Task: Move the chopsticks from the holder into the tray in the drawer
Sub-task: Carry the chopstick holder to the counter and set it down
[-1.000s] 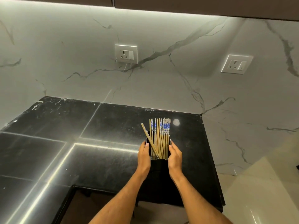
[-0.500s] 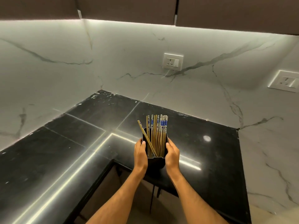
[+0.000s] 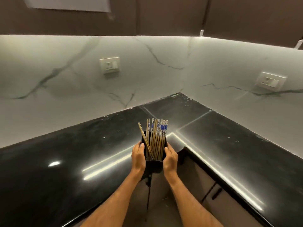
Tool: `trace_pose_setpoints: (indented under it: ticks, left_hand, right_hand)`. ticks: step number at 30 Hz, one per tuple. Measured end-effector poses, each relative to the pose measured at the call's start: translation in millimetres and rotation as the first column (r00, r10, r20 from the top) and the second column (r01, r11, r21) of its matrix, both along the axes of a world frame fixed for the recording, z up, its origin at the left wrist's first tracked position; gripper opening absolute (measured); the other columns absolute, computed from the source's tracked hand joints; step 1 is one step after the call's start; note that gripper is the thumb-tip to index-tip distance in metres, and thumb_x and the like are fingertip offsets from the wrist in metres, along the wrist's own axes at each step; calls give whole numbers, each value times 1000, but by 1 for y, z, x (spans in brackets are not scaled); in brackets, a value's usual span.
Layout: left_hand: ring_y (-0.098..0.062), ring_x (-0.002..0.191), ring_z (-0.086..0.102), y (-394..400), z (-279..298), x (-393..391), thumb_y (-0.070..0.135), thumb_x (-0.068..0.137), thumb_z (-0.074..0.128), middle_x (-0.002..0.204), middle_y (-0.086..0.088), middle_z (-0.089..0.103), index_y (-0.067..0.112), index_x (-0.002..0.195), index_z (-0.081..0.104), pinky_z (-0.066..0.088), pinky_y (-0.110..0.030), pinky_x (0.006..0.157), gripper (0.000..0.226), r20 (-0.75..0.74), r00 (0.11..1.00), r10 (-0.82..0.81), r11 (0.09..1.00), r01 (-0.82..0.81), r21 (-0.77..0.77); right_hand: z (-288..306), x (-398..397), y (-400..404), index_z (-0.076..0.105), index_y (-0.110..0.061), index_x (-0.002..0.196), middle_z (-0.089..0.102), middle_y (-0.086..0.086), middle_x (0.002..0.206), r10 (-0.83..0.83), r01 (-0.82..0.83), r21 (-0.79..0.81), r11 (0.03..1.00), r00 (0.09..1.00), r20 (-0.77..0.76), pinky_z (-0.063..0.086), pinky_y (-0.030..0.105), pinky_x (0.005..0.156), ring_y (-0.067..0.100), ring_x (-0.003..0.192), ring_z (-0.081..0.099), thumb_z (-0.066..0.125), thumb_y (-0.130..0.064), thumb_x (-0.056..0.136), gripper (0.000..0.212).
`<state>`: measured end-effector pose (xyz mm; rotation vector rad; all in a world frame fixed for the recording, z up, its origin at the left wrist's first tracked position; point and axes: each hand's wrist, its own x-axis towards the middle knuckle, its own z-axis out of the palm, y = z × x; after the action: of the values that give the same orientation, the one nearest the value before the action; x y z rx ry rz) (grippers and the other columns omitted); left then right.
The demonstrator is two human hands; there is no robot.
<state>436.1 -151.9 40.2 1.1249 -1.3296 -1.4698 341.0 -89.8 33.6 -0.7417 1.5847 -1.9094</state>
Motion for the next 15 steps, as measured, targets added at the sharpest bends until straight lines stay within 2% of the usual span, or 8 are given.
trace_pose_setpoints:
  ticks: [2,4,6,11,15]
  left_hand:
    - [-22,125,54,-5,-1,57,21,108,39,134,-10,59,16,126,63,42,-40,109,30,11,996,87,996,-87,9]
    - [-23,134,48,-8,0,110,24,108,39,144,-10,52,8,144,50,36,-46,117,41,31,981,194,980,-195,31]
    - [-22,135,47,-10,-1,161,27,108,39,146,-9,50,9,148,46,37,-42,117,44,47,960,276,960,-278,31]
    - [-16,129,51,-8,2,274,34,107,39,141,-4,55,15,144,51,40,-38,111,43,47,900,433,900,-435,37]
    - [-7,122,47,-2,2,351,33,107,41,142,2,52,16,147,47,36,-30,100,44,29,827,562,825,-562,58]
  right_hand:
    - [-2,50,-15,72,-24,111,77,-6,104,90,-90,10,996,996,-8,55,20,86,8,104,70,34,-4,106,43]
    - [-5,98,-27,71,-25,114,76,-7,107,180,-180,20,984,984,-3,56,21,85,8,105,70,34,-7,107,41]
    - [-8,146,-36,70,-24,116,77,-7,106,271,-271,23,962,962,5,58,24,83,8,103,71,33,-10,108,40]
    - [-7,253,-56,69,-18,121,77,-2,109,441,-442,28,896,897,32,59,29,86,12,105,72,33,-13,109,38]
    - [-6,331,-65,67,-17,128,75,-1,115,553,-555,48,830,832,45,59,31,91,11,108,71,34,-15,110,37]
